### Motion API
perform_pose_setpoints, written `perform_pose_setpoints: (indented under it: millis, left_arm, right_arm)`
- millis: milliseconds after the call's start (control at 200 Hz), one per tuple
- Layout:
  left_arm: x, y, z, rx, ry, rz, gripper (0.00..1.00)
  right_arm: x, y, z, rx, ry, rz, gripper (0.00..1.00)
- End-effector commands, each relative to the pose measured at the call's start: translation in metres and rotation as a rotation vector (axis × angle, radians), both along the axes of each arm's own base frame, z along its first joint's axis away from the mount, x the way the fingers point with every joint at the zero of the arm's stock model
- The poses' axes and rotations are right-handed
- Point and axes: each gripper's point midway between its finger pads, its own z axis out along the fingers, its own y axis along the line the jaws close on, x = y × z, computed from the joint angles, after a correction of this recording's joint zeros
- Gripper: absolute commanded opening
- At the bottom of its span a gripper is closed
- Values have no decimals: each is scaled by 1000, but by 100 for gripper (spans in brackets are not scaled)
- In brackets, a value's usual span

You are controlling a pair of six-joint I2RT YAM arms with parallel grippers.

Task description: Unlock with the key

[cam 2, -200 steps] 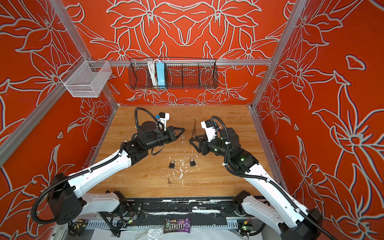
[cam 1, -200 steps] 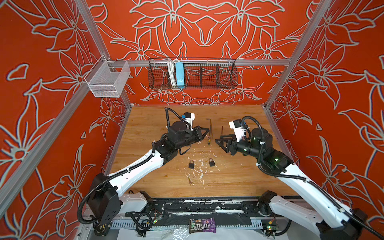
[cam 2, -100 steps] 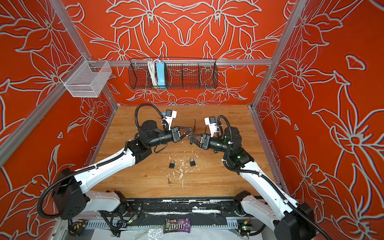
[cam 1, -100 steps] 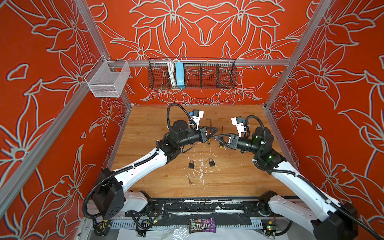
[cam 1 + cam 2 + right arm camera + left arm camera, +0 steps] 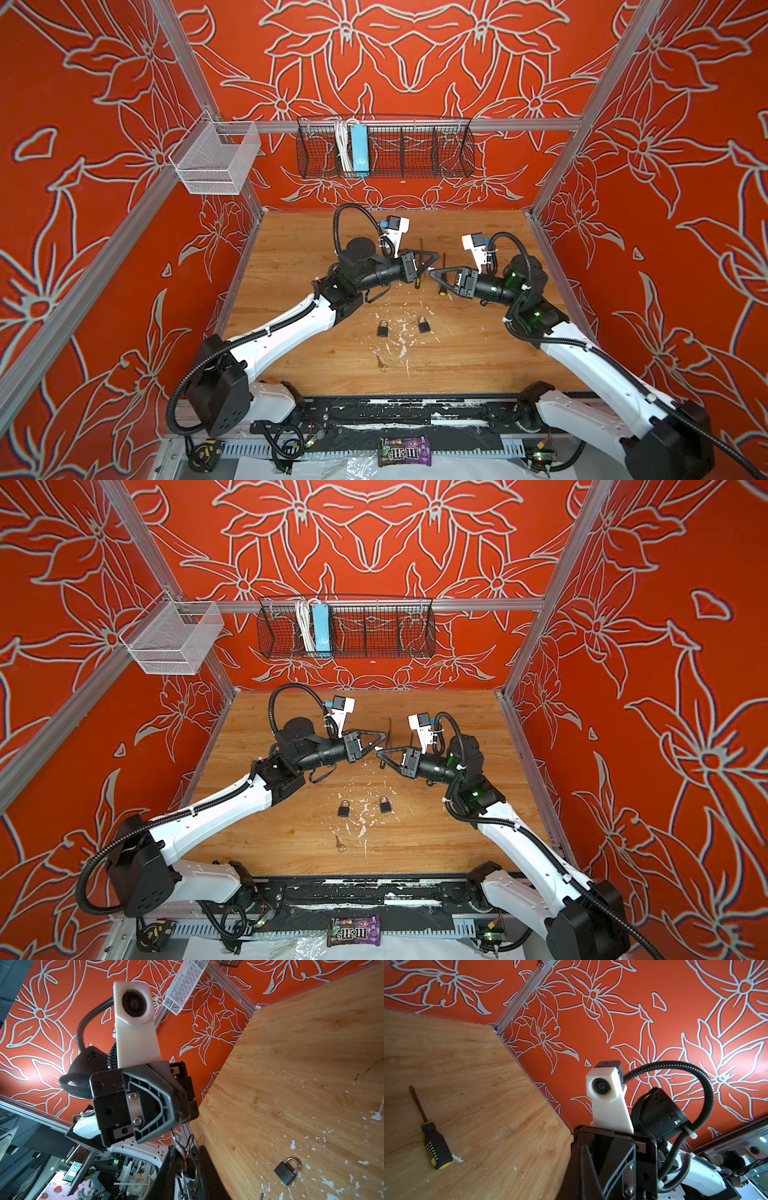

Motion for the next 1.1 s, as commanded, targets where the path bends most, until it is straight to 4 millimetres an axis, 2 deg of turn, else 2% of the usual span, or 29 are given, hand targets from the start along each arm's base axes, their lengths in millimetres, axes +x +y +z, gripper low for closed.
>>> perform_pose_setpoints:
  millis: [0,305,465,535,635,731,826,991,1096]
  left_arm:
    - [1,-3,15,-22,-48,-6,0]
    - [-1,-4,14,-15,-60,-20,0]
    - [0,-4,16,-7,-37,-17,0]
    - [1,-3,16,4,-23,-6,21]
    - [4,5,9,35,20,47,43]
    - [11,18,-8,87,113,138,57]
    - [13,32,-39,169,253,233,68]
    - [-1,46,-101,371,473,336,75]
    - [-15,48,-130,511,556,361,80]
  right_arm:
    - [-3,-1,5,30,-16,21,16]
    - [-2,-2,9,41,-28,22,0]
    - [-1,-6,3,28,-12,5,0]
    - [0,-11,0,23,-4,-10,0]
    - [0,-21,-10,3,21,-40,0]
    - [-2,-32,-25,-34,63,-71,0]
    - [-4,-45,-49,-92,133,-117,0]
    - [-14,-69,-103,-260,275,-218,0]
    - [-22,-81,-131,-345,345,-259,0]
